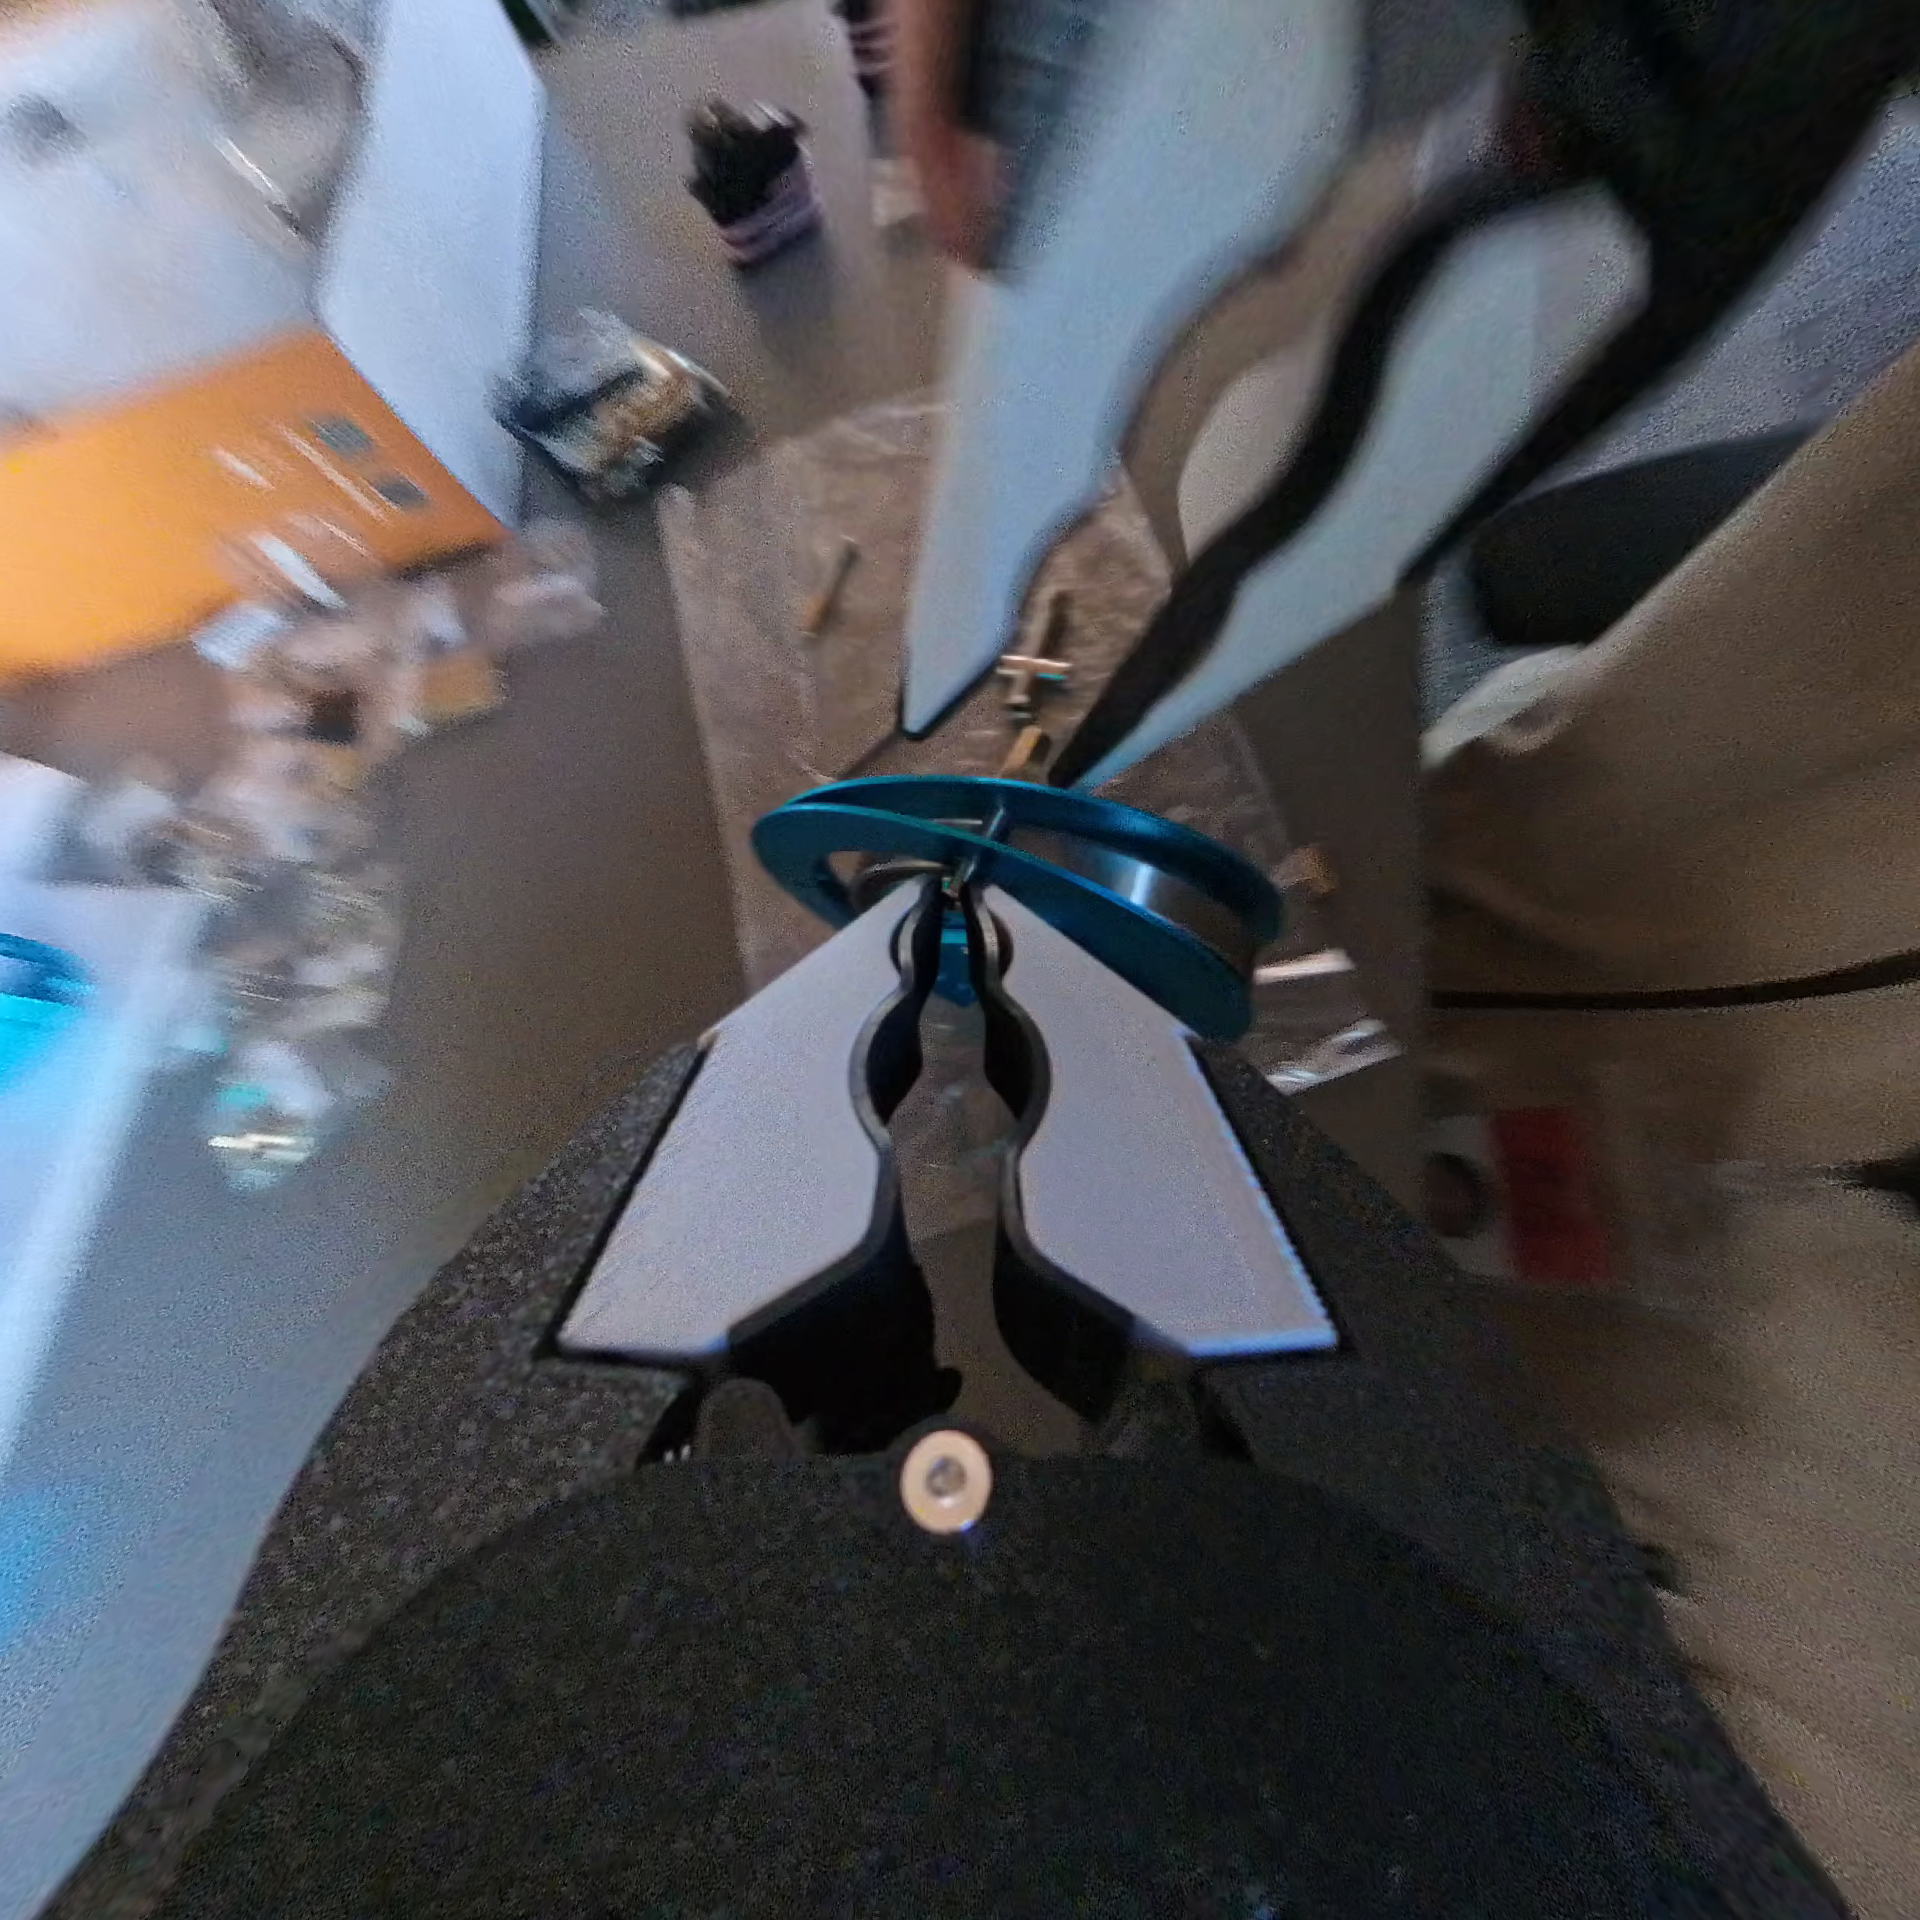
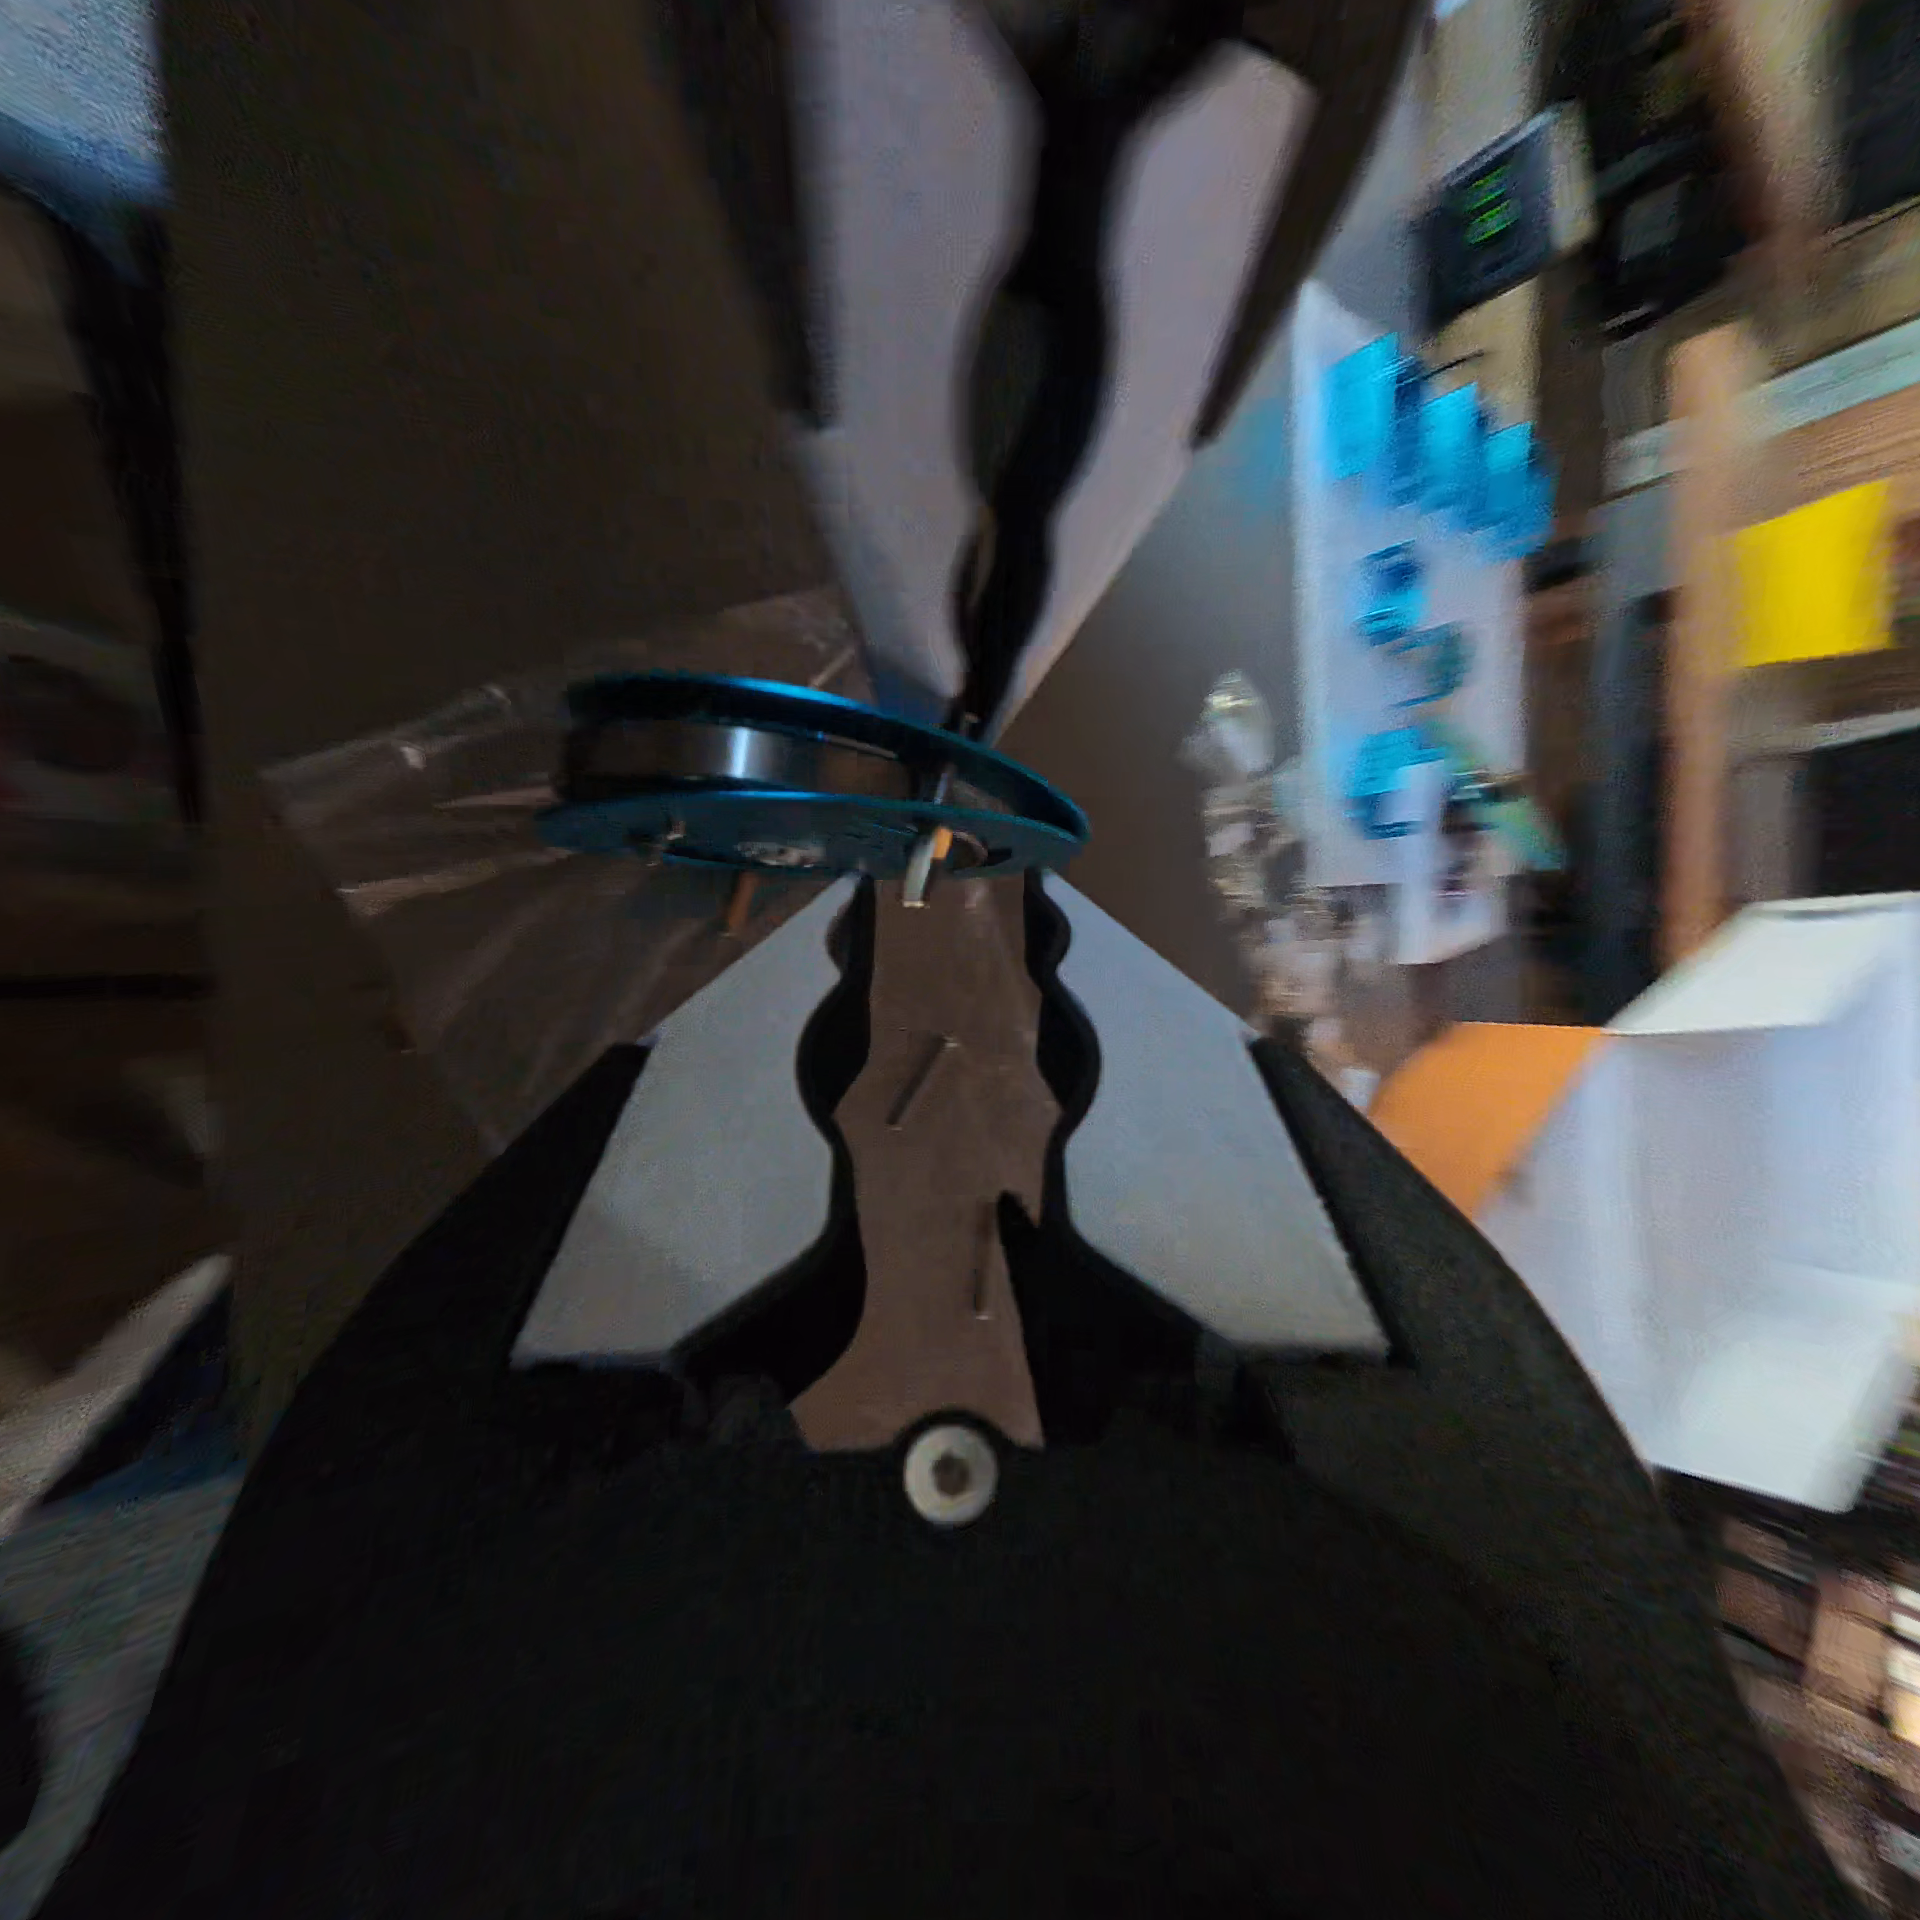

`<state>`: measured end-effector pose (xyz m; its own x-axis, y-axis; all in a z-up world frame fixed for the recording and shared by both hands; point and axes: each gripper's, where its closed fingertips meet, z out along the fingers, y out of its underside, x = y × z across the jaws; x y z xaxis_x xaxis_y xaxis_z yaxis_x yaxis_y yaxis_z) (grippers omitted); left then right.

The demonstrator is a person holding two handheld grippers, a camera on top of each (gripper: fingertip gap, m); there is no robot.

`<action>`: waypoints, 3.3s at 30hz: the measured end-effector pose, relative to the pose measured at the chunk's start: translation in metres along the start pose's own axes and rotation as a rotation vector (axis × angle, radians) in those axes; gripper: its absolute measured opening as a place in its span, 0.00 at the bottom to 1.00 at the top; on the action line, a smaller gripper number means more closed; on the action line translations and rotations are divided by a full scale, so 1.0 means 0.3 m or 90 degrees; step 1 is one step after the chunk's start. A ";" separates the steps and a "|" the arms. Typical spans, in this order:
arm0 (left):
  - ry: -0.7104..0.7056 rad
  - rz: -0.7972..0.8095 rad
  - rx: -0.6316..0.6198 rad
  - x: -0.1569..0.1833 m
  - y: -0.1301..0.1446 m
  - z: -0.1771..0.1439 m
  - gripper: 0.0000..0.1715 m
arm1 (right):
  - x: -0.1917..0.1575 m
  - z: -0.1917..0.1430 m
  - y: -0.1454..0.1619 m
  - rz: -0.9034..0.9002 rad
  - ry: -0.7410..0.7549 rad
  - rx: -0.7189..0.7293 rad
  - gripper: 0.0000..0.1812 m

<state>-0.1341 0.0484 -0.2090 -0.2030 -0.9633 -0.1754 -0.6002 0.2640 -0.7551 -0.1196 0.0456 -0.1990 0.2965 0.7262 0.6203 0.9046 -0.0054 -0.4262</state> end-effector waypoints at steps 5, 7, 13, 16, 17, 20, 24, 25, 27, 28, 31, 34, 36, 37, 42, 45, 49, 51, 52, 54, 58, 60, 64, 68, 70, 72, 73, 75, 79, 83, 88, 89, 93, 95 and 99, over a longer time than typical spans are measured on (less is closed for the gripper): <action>0.173 -0.223 -0.011 0.025 0.008 -0.010 0.02 | -0.017 0.026 -0.002 -0.136 0.242 -0.024 0.12; 0.175 -0.214 -0.015 0.030 0.008 -0.011 0.02 | -0.010 0.031 -0.015 -0.115 0.255 -0.015 0.09; -0.083 0.134 -0.009 -0.002 -0.003 -0.001 0.01 | 0.004 0.037 0.006 0.015 0.052 -0.054 0.02; -0.297 0.428 -0.014 -0.001 -0.024 -0.003 0.01 | -0.038 0.010 0.004 0.205 -0.245 -0.033 0.02; -0.332 0.464 0.001 0.005 -0.031 -0.002 0.01 | -0.056 -0.002 0.003 0.280 -0.358 -0.037 0.02; -0.478 0.652 0.025 0.018 -0.053 -0.004 0.00 | -0.094 -0.047 -0.012 0.532 -0.718 -0.072 0.02; -0.527 0.705 0.049 0.036 -0.059 0.009 0.01 | -0.096 -0.082 -0.016 0.757 -1.048 -0.094 0.02; -0.514 0.674 0.047 0.025 -0.056 0.009 0.01 | -0.089 -0.076 -0.016 0.758 -1.040 -0.083 0.02; -0.484 0.608 0.049 0.003 -0.052 0.009 0.01 | -0.078 -0.055 -0.012 0.701 -0.943 -0.054 0.03; -0.457 0.561 0.052 -0.005 -0.052 0.010 0.02 | -0.077 -0.048 -0.006 0.647 -0.876 -0.046 0.05; -0.331 0.412 0.057 -0.003 -0.048 0.021 0.02 | -0.048 -0.034 0.025 0.458 -0.621 -0.017 0.15; -0.254 0.334 0.055 0.002 -0.043 0.025 0.02 | 0.011 -0.037 0.052 0.288 -0.331 0.024 0.20; -0.217 0.294 0.046 0.005 -0.040 0.026 0.02 | 0.033 -0.053 0.056 0.206 -0.166 0.041 0.22; -0.198 0.276 0.044 0.009 -0.039 0.027 0.02 | 0.022 -0.060 0.051 0.173 -0.106 0.049 0.23; -0.067 0.135 0.021 0.047 -0.042 0.032 0.02 | -0.009 -0.046 0.044 -0.020 0.198 -0.008 0.21; -0.020 0.046 -0.011 0.039 -0.038 0.033 0.02 | -0.019 -0.029 0.027 -0.128 0.295 -0.057 0.04; -0.007 0.030 -0.016 0.026 -0.033 0.029 0.01 | 0.000 -0.017 0.025 -0.114 0.276 -0.081 0.02; -0.135 0.232 -0.019 0.009 -0.035 0.031 0.01 | -0.008 -0.012 0.027 0.008 0.131 -0.061 0.02; -0.219 0.366 -0.019 0.002 -0.039 0.030 0.01 | -0.016 -0.012 0.027 0.081 0.038 -0.036 0.02; -0.357 0.545 0.000 0.011 -0.052 0.027 0.00 | -0.041 -0.016 0.029 0.242 -0.183 -0.004 0.02; -0.556 0.785 0.040 0.046 -0.083 0.022 0.00 | -0.119 -0.074 0.008 0.587 -0.706 -0.050 0.02; -0.586 0.795 0.052 0.054 -0.088 0.025 0.00 | -0.135 -0.103 -0.002 0.717 -0.935 -0.081 0.02; -0.560 0.729 0.040 0.028 -0.084 0.023 0.01 | -0.123 -0.098 -0.002 0.725 -0.985 -0.073 0.03; -0.390 0.513 0.048 0.022 -0.070 0.033 0.02 | -0.109 -0.079 0.016 0.505 -0.709 -0.028 0.05; -0.303 0.415 0.036 0.016 -0.056 0.033 0.02 | -0.098 -0.076 0.030 0.420 -0.547 -0.011 0.15; -0.207 0.316 0.030 0.023 -0.045 0.033 0.02 | -0.083 -0.086 0.042 0.334 -0.380 0.015 0.15; -0.160 0.262 0.025 0.025 -0.040 0.033 0.02 | -0.061 -0.089 0.047 0.304 -0.280 0.033 0.15; -0.079 0.171 0.015 0.029 -0.032 0.031 0.02 | -0.042 -0.101 0.055 0.263 -0.115 0.056 0.16; 0.018 0.064 0.010 0.020 -0.022 0.028 0.02 | -0.036 -0.105 0.102 0.206 0.146 0.049 0.21; 0.056 0.020 -0.003 0.012 -0.015 0.026 0.02 | -0.065 -0.102 0.142 0.206 0.260 0.031 0.20; 0.105 -0.017 -0.029 0.024 -0.012 0.022 0.02 | -0.088 -0.087 0.162 0.181 0.325 -0.007 0.19; 0.122 -0.029 -0.035 0.033 -0.012 0.020 0.02 | -0.096 -0.080 0.149 0.183 0.324 0.001 0.19; 0.251 -0.163 -0.080 0.096 -0.018 0.012 0.02 | -0.073 -0.085 0.070 0.072 0.389 0.010 0.21; 0.313 -0.257 -0.108 0.116 -0.022 0.008 0.02 | -0.062 -0.091 0.023 -0.005 0.412 0.018 0.17; 0.403 -0.370 -0.138 0.142 -0.030 0.004 0.02 | -0.044 -0.082 -0.010 -0.129 0.443 0.000 0.09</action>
<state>-0.1363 0.0048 -0.2104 -0.1715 -0.7575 0.6299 -0.8624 -0.1937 -0.4677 -0.1188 0.0191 -0.1898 0.2492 0.1063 0.9626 0.9624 0.0834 -0.2584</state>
